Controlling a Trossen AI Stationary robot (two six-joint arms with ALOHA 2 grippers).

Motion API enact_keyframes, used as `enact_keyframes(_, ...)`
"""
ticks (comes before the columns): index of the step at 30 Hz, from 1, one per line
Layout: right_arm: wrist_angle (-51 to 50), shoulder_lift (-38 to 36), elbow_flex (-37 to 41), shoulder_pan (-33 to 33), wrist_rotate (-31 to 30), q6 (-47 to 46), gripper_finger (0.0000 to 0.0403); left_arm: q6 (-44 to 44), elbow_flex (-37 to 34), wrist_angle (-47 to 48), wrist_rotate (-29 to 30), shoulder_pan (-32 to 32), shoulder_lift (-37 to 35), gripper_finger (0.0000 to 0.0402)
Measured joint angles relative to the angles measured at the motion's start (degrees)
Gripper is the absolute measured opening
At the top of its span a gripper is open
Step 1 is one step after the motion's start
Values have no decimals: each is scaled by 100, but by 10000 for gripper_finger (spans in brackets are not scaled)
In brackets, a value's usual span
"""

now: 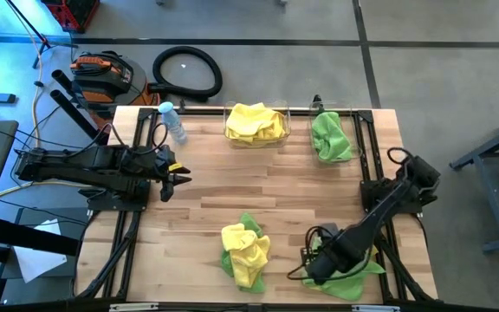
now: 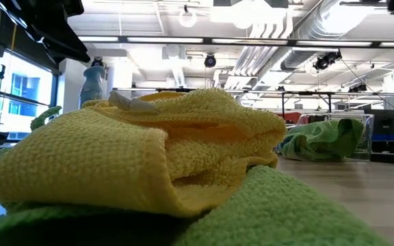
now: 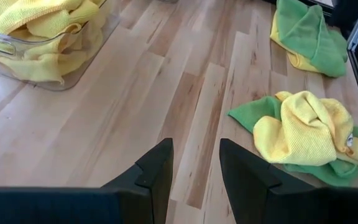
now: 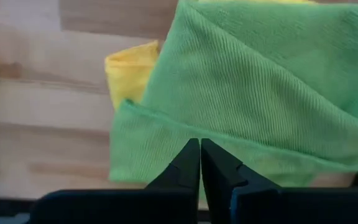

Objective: Sort microfiber towel by color & place in baskets
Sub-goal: Put the right green microfiber cloth into the right transparent bin

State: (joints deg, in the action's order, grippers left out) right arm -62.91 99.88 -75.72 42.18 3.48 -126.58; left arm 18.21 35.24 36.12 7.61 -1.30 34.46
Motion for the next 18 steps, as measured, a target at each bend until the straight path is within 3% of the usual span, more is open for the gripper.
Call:
enact_keyframes(12, 706, -2, 980, 50, 25, 91, 164, 97, 2, 0, -108, 2, 0, 119)
enact_keyframes(18, 1303, -2, 1546, 70, 52, 75, 200, 160, 2, 0, -108, 4, 2, 119)
